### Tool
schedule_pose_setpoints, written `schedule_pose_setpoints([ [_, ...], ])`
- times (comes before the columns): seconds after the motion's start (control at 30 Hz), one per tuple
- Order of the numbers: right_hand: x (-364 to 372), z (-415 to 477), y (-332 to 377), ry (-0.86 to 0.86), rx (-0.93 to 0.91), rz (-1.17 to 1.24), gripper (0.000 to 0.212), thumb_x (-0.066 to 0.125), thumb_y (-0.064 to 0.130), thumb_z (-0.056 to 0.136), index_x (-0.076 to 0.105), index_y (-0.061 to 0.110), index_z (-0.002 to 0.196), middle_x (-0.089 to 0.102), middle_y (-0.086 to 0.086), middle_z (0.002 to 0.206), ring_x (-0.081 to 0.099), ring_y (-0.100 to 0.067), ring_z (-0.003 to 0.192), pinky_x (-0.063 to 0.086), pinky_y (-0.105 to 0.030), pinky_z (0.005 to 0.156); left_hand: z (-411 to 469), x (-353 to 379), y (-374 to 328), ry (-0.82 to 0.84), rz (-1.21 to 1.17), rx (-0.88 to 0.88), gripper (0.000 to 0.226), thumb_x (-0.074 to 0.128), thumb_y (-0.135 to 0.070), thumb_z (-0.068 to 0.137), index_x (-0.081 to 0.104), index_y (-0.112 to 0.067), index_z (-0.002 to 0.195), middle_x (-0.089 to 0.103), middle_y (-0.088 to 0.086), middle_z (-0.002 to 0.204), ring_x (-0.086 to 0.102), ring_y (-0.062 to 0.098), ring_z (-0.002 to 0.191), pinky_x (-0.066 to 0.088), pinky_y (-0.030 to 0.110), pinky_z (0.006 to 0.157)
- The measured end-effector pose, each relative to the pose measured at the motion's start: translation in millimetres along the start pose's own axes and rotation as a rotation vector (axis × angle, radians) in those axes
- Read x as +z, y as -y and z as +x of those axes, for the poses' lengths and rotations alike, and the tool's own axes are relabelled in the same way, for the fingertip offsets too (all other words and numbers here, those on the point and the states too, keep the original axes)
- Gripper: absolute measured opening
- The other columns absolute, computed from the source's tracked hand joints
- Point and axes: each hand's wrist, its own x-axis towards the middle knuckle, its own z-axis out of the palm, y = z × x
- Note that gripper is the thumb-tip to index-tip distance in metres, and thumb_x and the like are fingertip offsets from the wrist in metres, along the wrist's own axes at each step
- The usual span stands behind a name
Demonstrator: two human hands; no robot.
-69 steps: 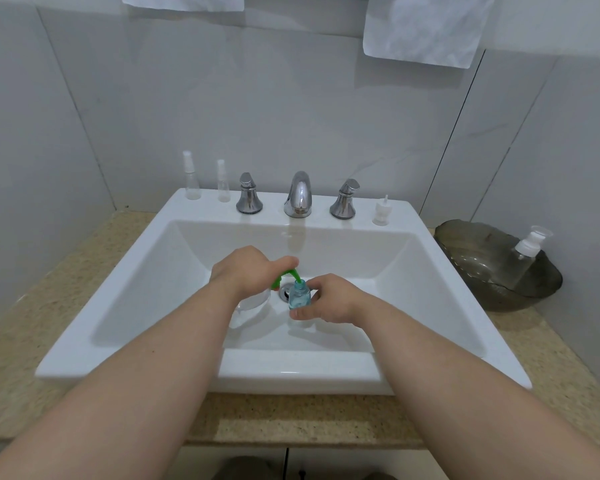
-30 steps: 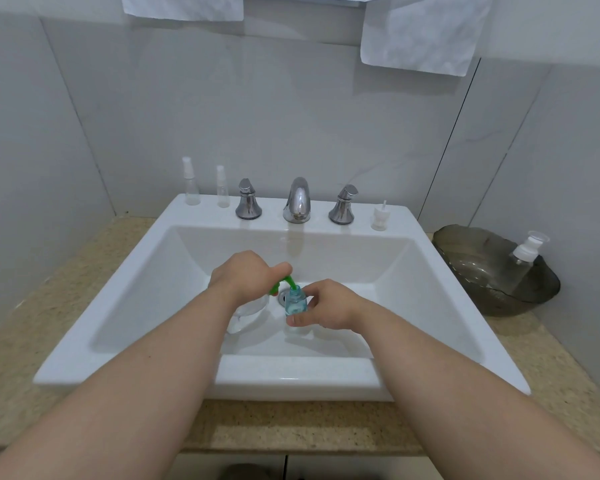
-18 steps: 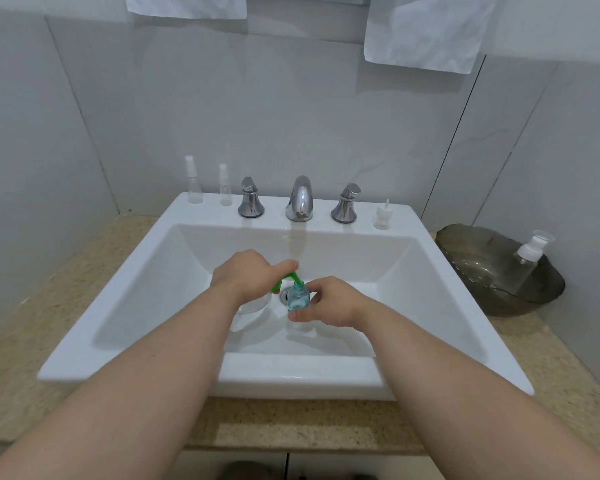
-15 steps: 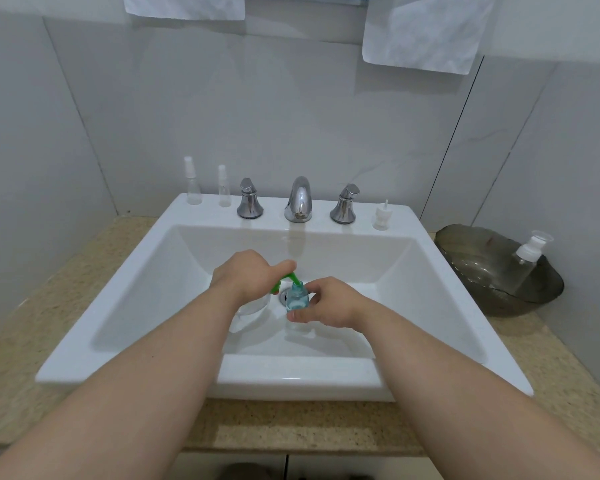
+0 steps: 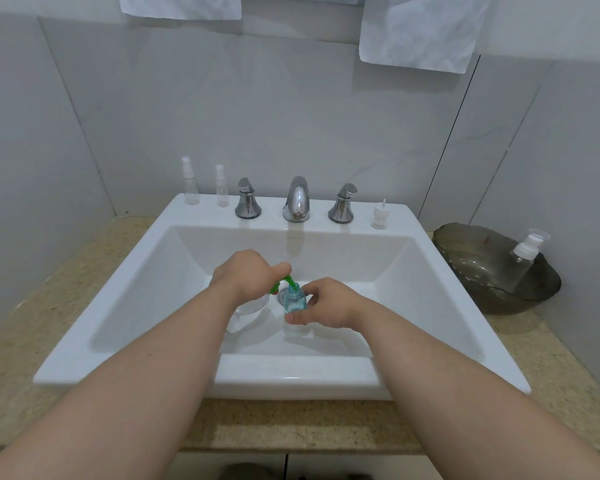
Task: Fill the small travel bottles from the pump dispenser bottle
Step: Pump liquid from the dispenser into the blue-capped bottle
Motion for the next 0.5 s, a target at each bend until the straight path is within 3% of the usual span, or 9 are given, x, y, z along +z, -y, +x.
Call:
schedule_pose_setpoints([
  [0.2, -0.4, -0.9, -0.6, 0.008, -0.003, 0.023, 0.033, 0.084, 0.038, 0.083, 0.072, 0.025, 0.111, 0.057, 0.014, 0.073, 0.053, -0.003, 0.066, 0.038, -0.019, 0.063, -2.4, -0.1, 1.3, -0.027, -0.022, 0.001, 0.063, 0.049, -0.068, 0.071, 0.077, -0.012, 0.072, 0.072, 0.001, 0.072, 0.063, 0.021, 0.068, 0.043, 0.030, 0.062],
  [0.37, -1.2, 0.5, -0.5, 0.001, 0.007, 0.042, 0.035, 0.085, 0.039, 0.082, 0.072, 0.025, 0.113, 0.059, 0.014, 0.073, 0.054, -0.003, 0.066, 0.039, -0.021, 0.065, -2.0, 0.8, 1.9, -0.029, -0.005, 0.022, 0.071, 0.050, -0.078, 0.084, 0.079, -0.013, 0.075, 0.072, -0.002, 0.074, 0.066, 0.019, 0.074, 0.048, 0.033, 0.072],
  [0.5, -0.8, 0.1, -1.5, -0.001, 0.001, 0.046, 0.035, 0.084, 0.038, 0.083, 0.073, 0.024, 0.113, 0.060, 0.014, 0.074, 0.054, -0.003, 0.065, 0.039, -0.021, 0.064, -3.0, 0.5, 2.7, -0.030, -0.008, 0.029, 0.073, 0.049, -0.079, 0.085, 0.079, -0.014, 0.074, 0.071, -0.002, 0.072, 0.065, 0.019, 0.074, 0.045, 0.032, 0.068],
])
